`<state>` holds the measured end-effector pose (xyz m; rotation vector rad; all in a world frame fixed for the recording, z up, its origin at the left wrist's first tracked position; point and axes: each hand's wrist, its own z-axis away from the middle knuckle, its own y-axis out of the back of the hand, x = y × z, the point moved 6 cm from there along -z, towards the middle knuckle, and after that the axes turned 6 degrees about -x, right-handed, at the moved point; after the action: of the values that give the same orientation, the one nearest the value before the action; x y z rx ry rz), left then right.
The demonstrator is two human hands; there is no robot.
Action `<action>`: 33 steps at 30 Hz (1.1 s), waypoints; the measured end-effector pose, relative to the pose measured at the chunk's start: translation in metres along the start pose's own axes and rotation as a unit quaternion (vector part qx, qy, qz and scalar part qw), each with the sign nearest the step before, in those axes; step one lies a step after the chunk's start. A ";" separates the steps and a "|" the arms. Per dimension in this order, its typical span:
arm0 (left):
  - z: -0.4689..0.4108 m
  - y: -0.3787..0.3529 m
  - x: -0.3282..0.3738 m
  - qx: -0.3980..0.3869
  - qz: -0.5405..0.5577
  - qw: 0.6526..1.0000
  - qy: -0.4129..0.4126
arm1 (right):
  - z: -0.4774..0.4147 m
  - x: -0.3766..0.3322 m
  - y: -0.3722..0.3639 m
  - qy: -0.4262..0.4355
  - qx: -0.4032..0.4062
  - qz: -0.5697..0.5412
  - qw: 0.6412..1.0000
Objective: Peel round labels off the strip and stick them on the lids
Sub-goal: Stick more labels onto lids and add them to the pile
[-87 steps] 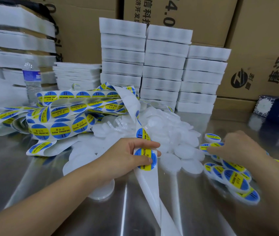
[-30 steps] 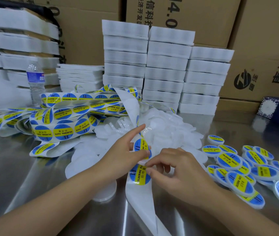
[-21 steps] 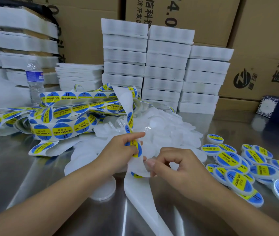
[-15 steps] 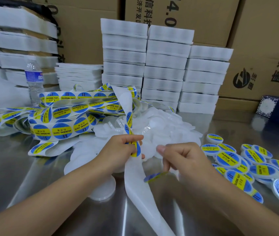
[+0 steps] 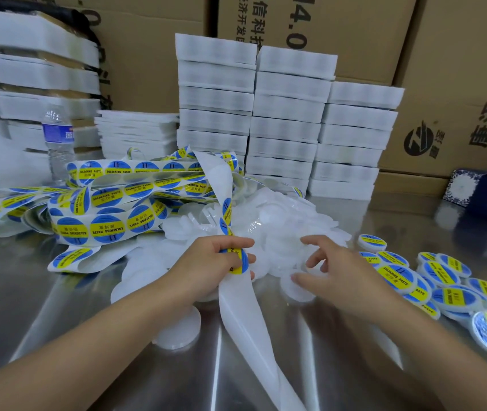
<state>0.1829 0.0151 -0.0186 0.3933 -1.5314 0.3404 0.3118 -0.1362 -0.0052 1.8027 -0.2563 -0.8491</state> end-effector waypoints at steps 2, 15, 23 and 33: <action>0.000 0.000 0.000 -0.002 -0.012 1.000 -0.002 | 0.001 -0.002 -0.008 0.014 -0.012 0.061 0.998; 0.001 -0.003 0.000 -0.021 -0.015 1.000 -0.015 | 0.002 -0.007 -0.013 0.036 -0.020 0.100 0.994; 0.001 -0.003 0.003 -0.011 -0.121 0.992 -0.038 | 0.008 -0.022 -0.009 0.117 0.040 0.003 0.992; 0.005 -0.006 0.004 -0.020 -0.189 0.980 -0.050 | 0.023 -0.050 -0.007 0.228 0.093 -0.080 0.966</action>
<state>0.1809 0.0073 -0.0146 0.6644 -1.5204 -0.0091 0.2591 -0.1236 0.0056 2.1598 0.1147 -0.5071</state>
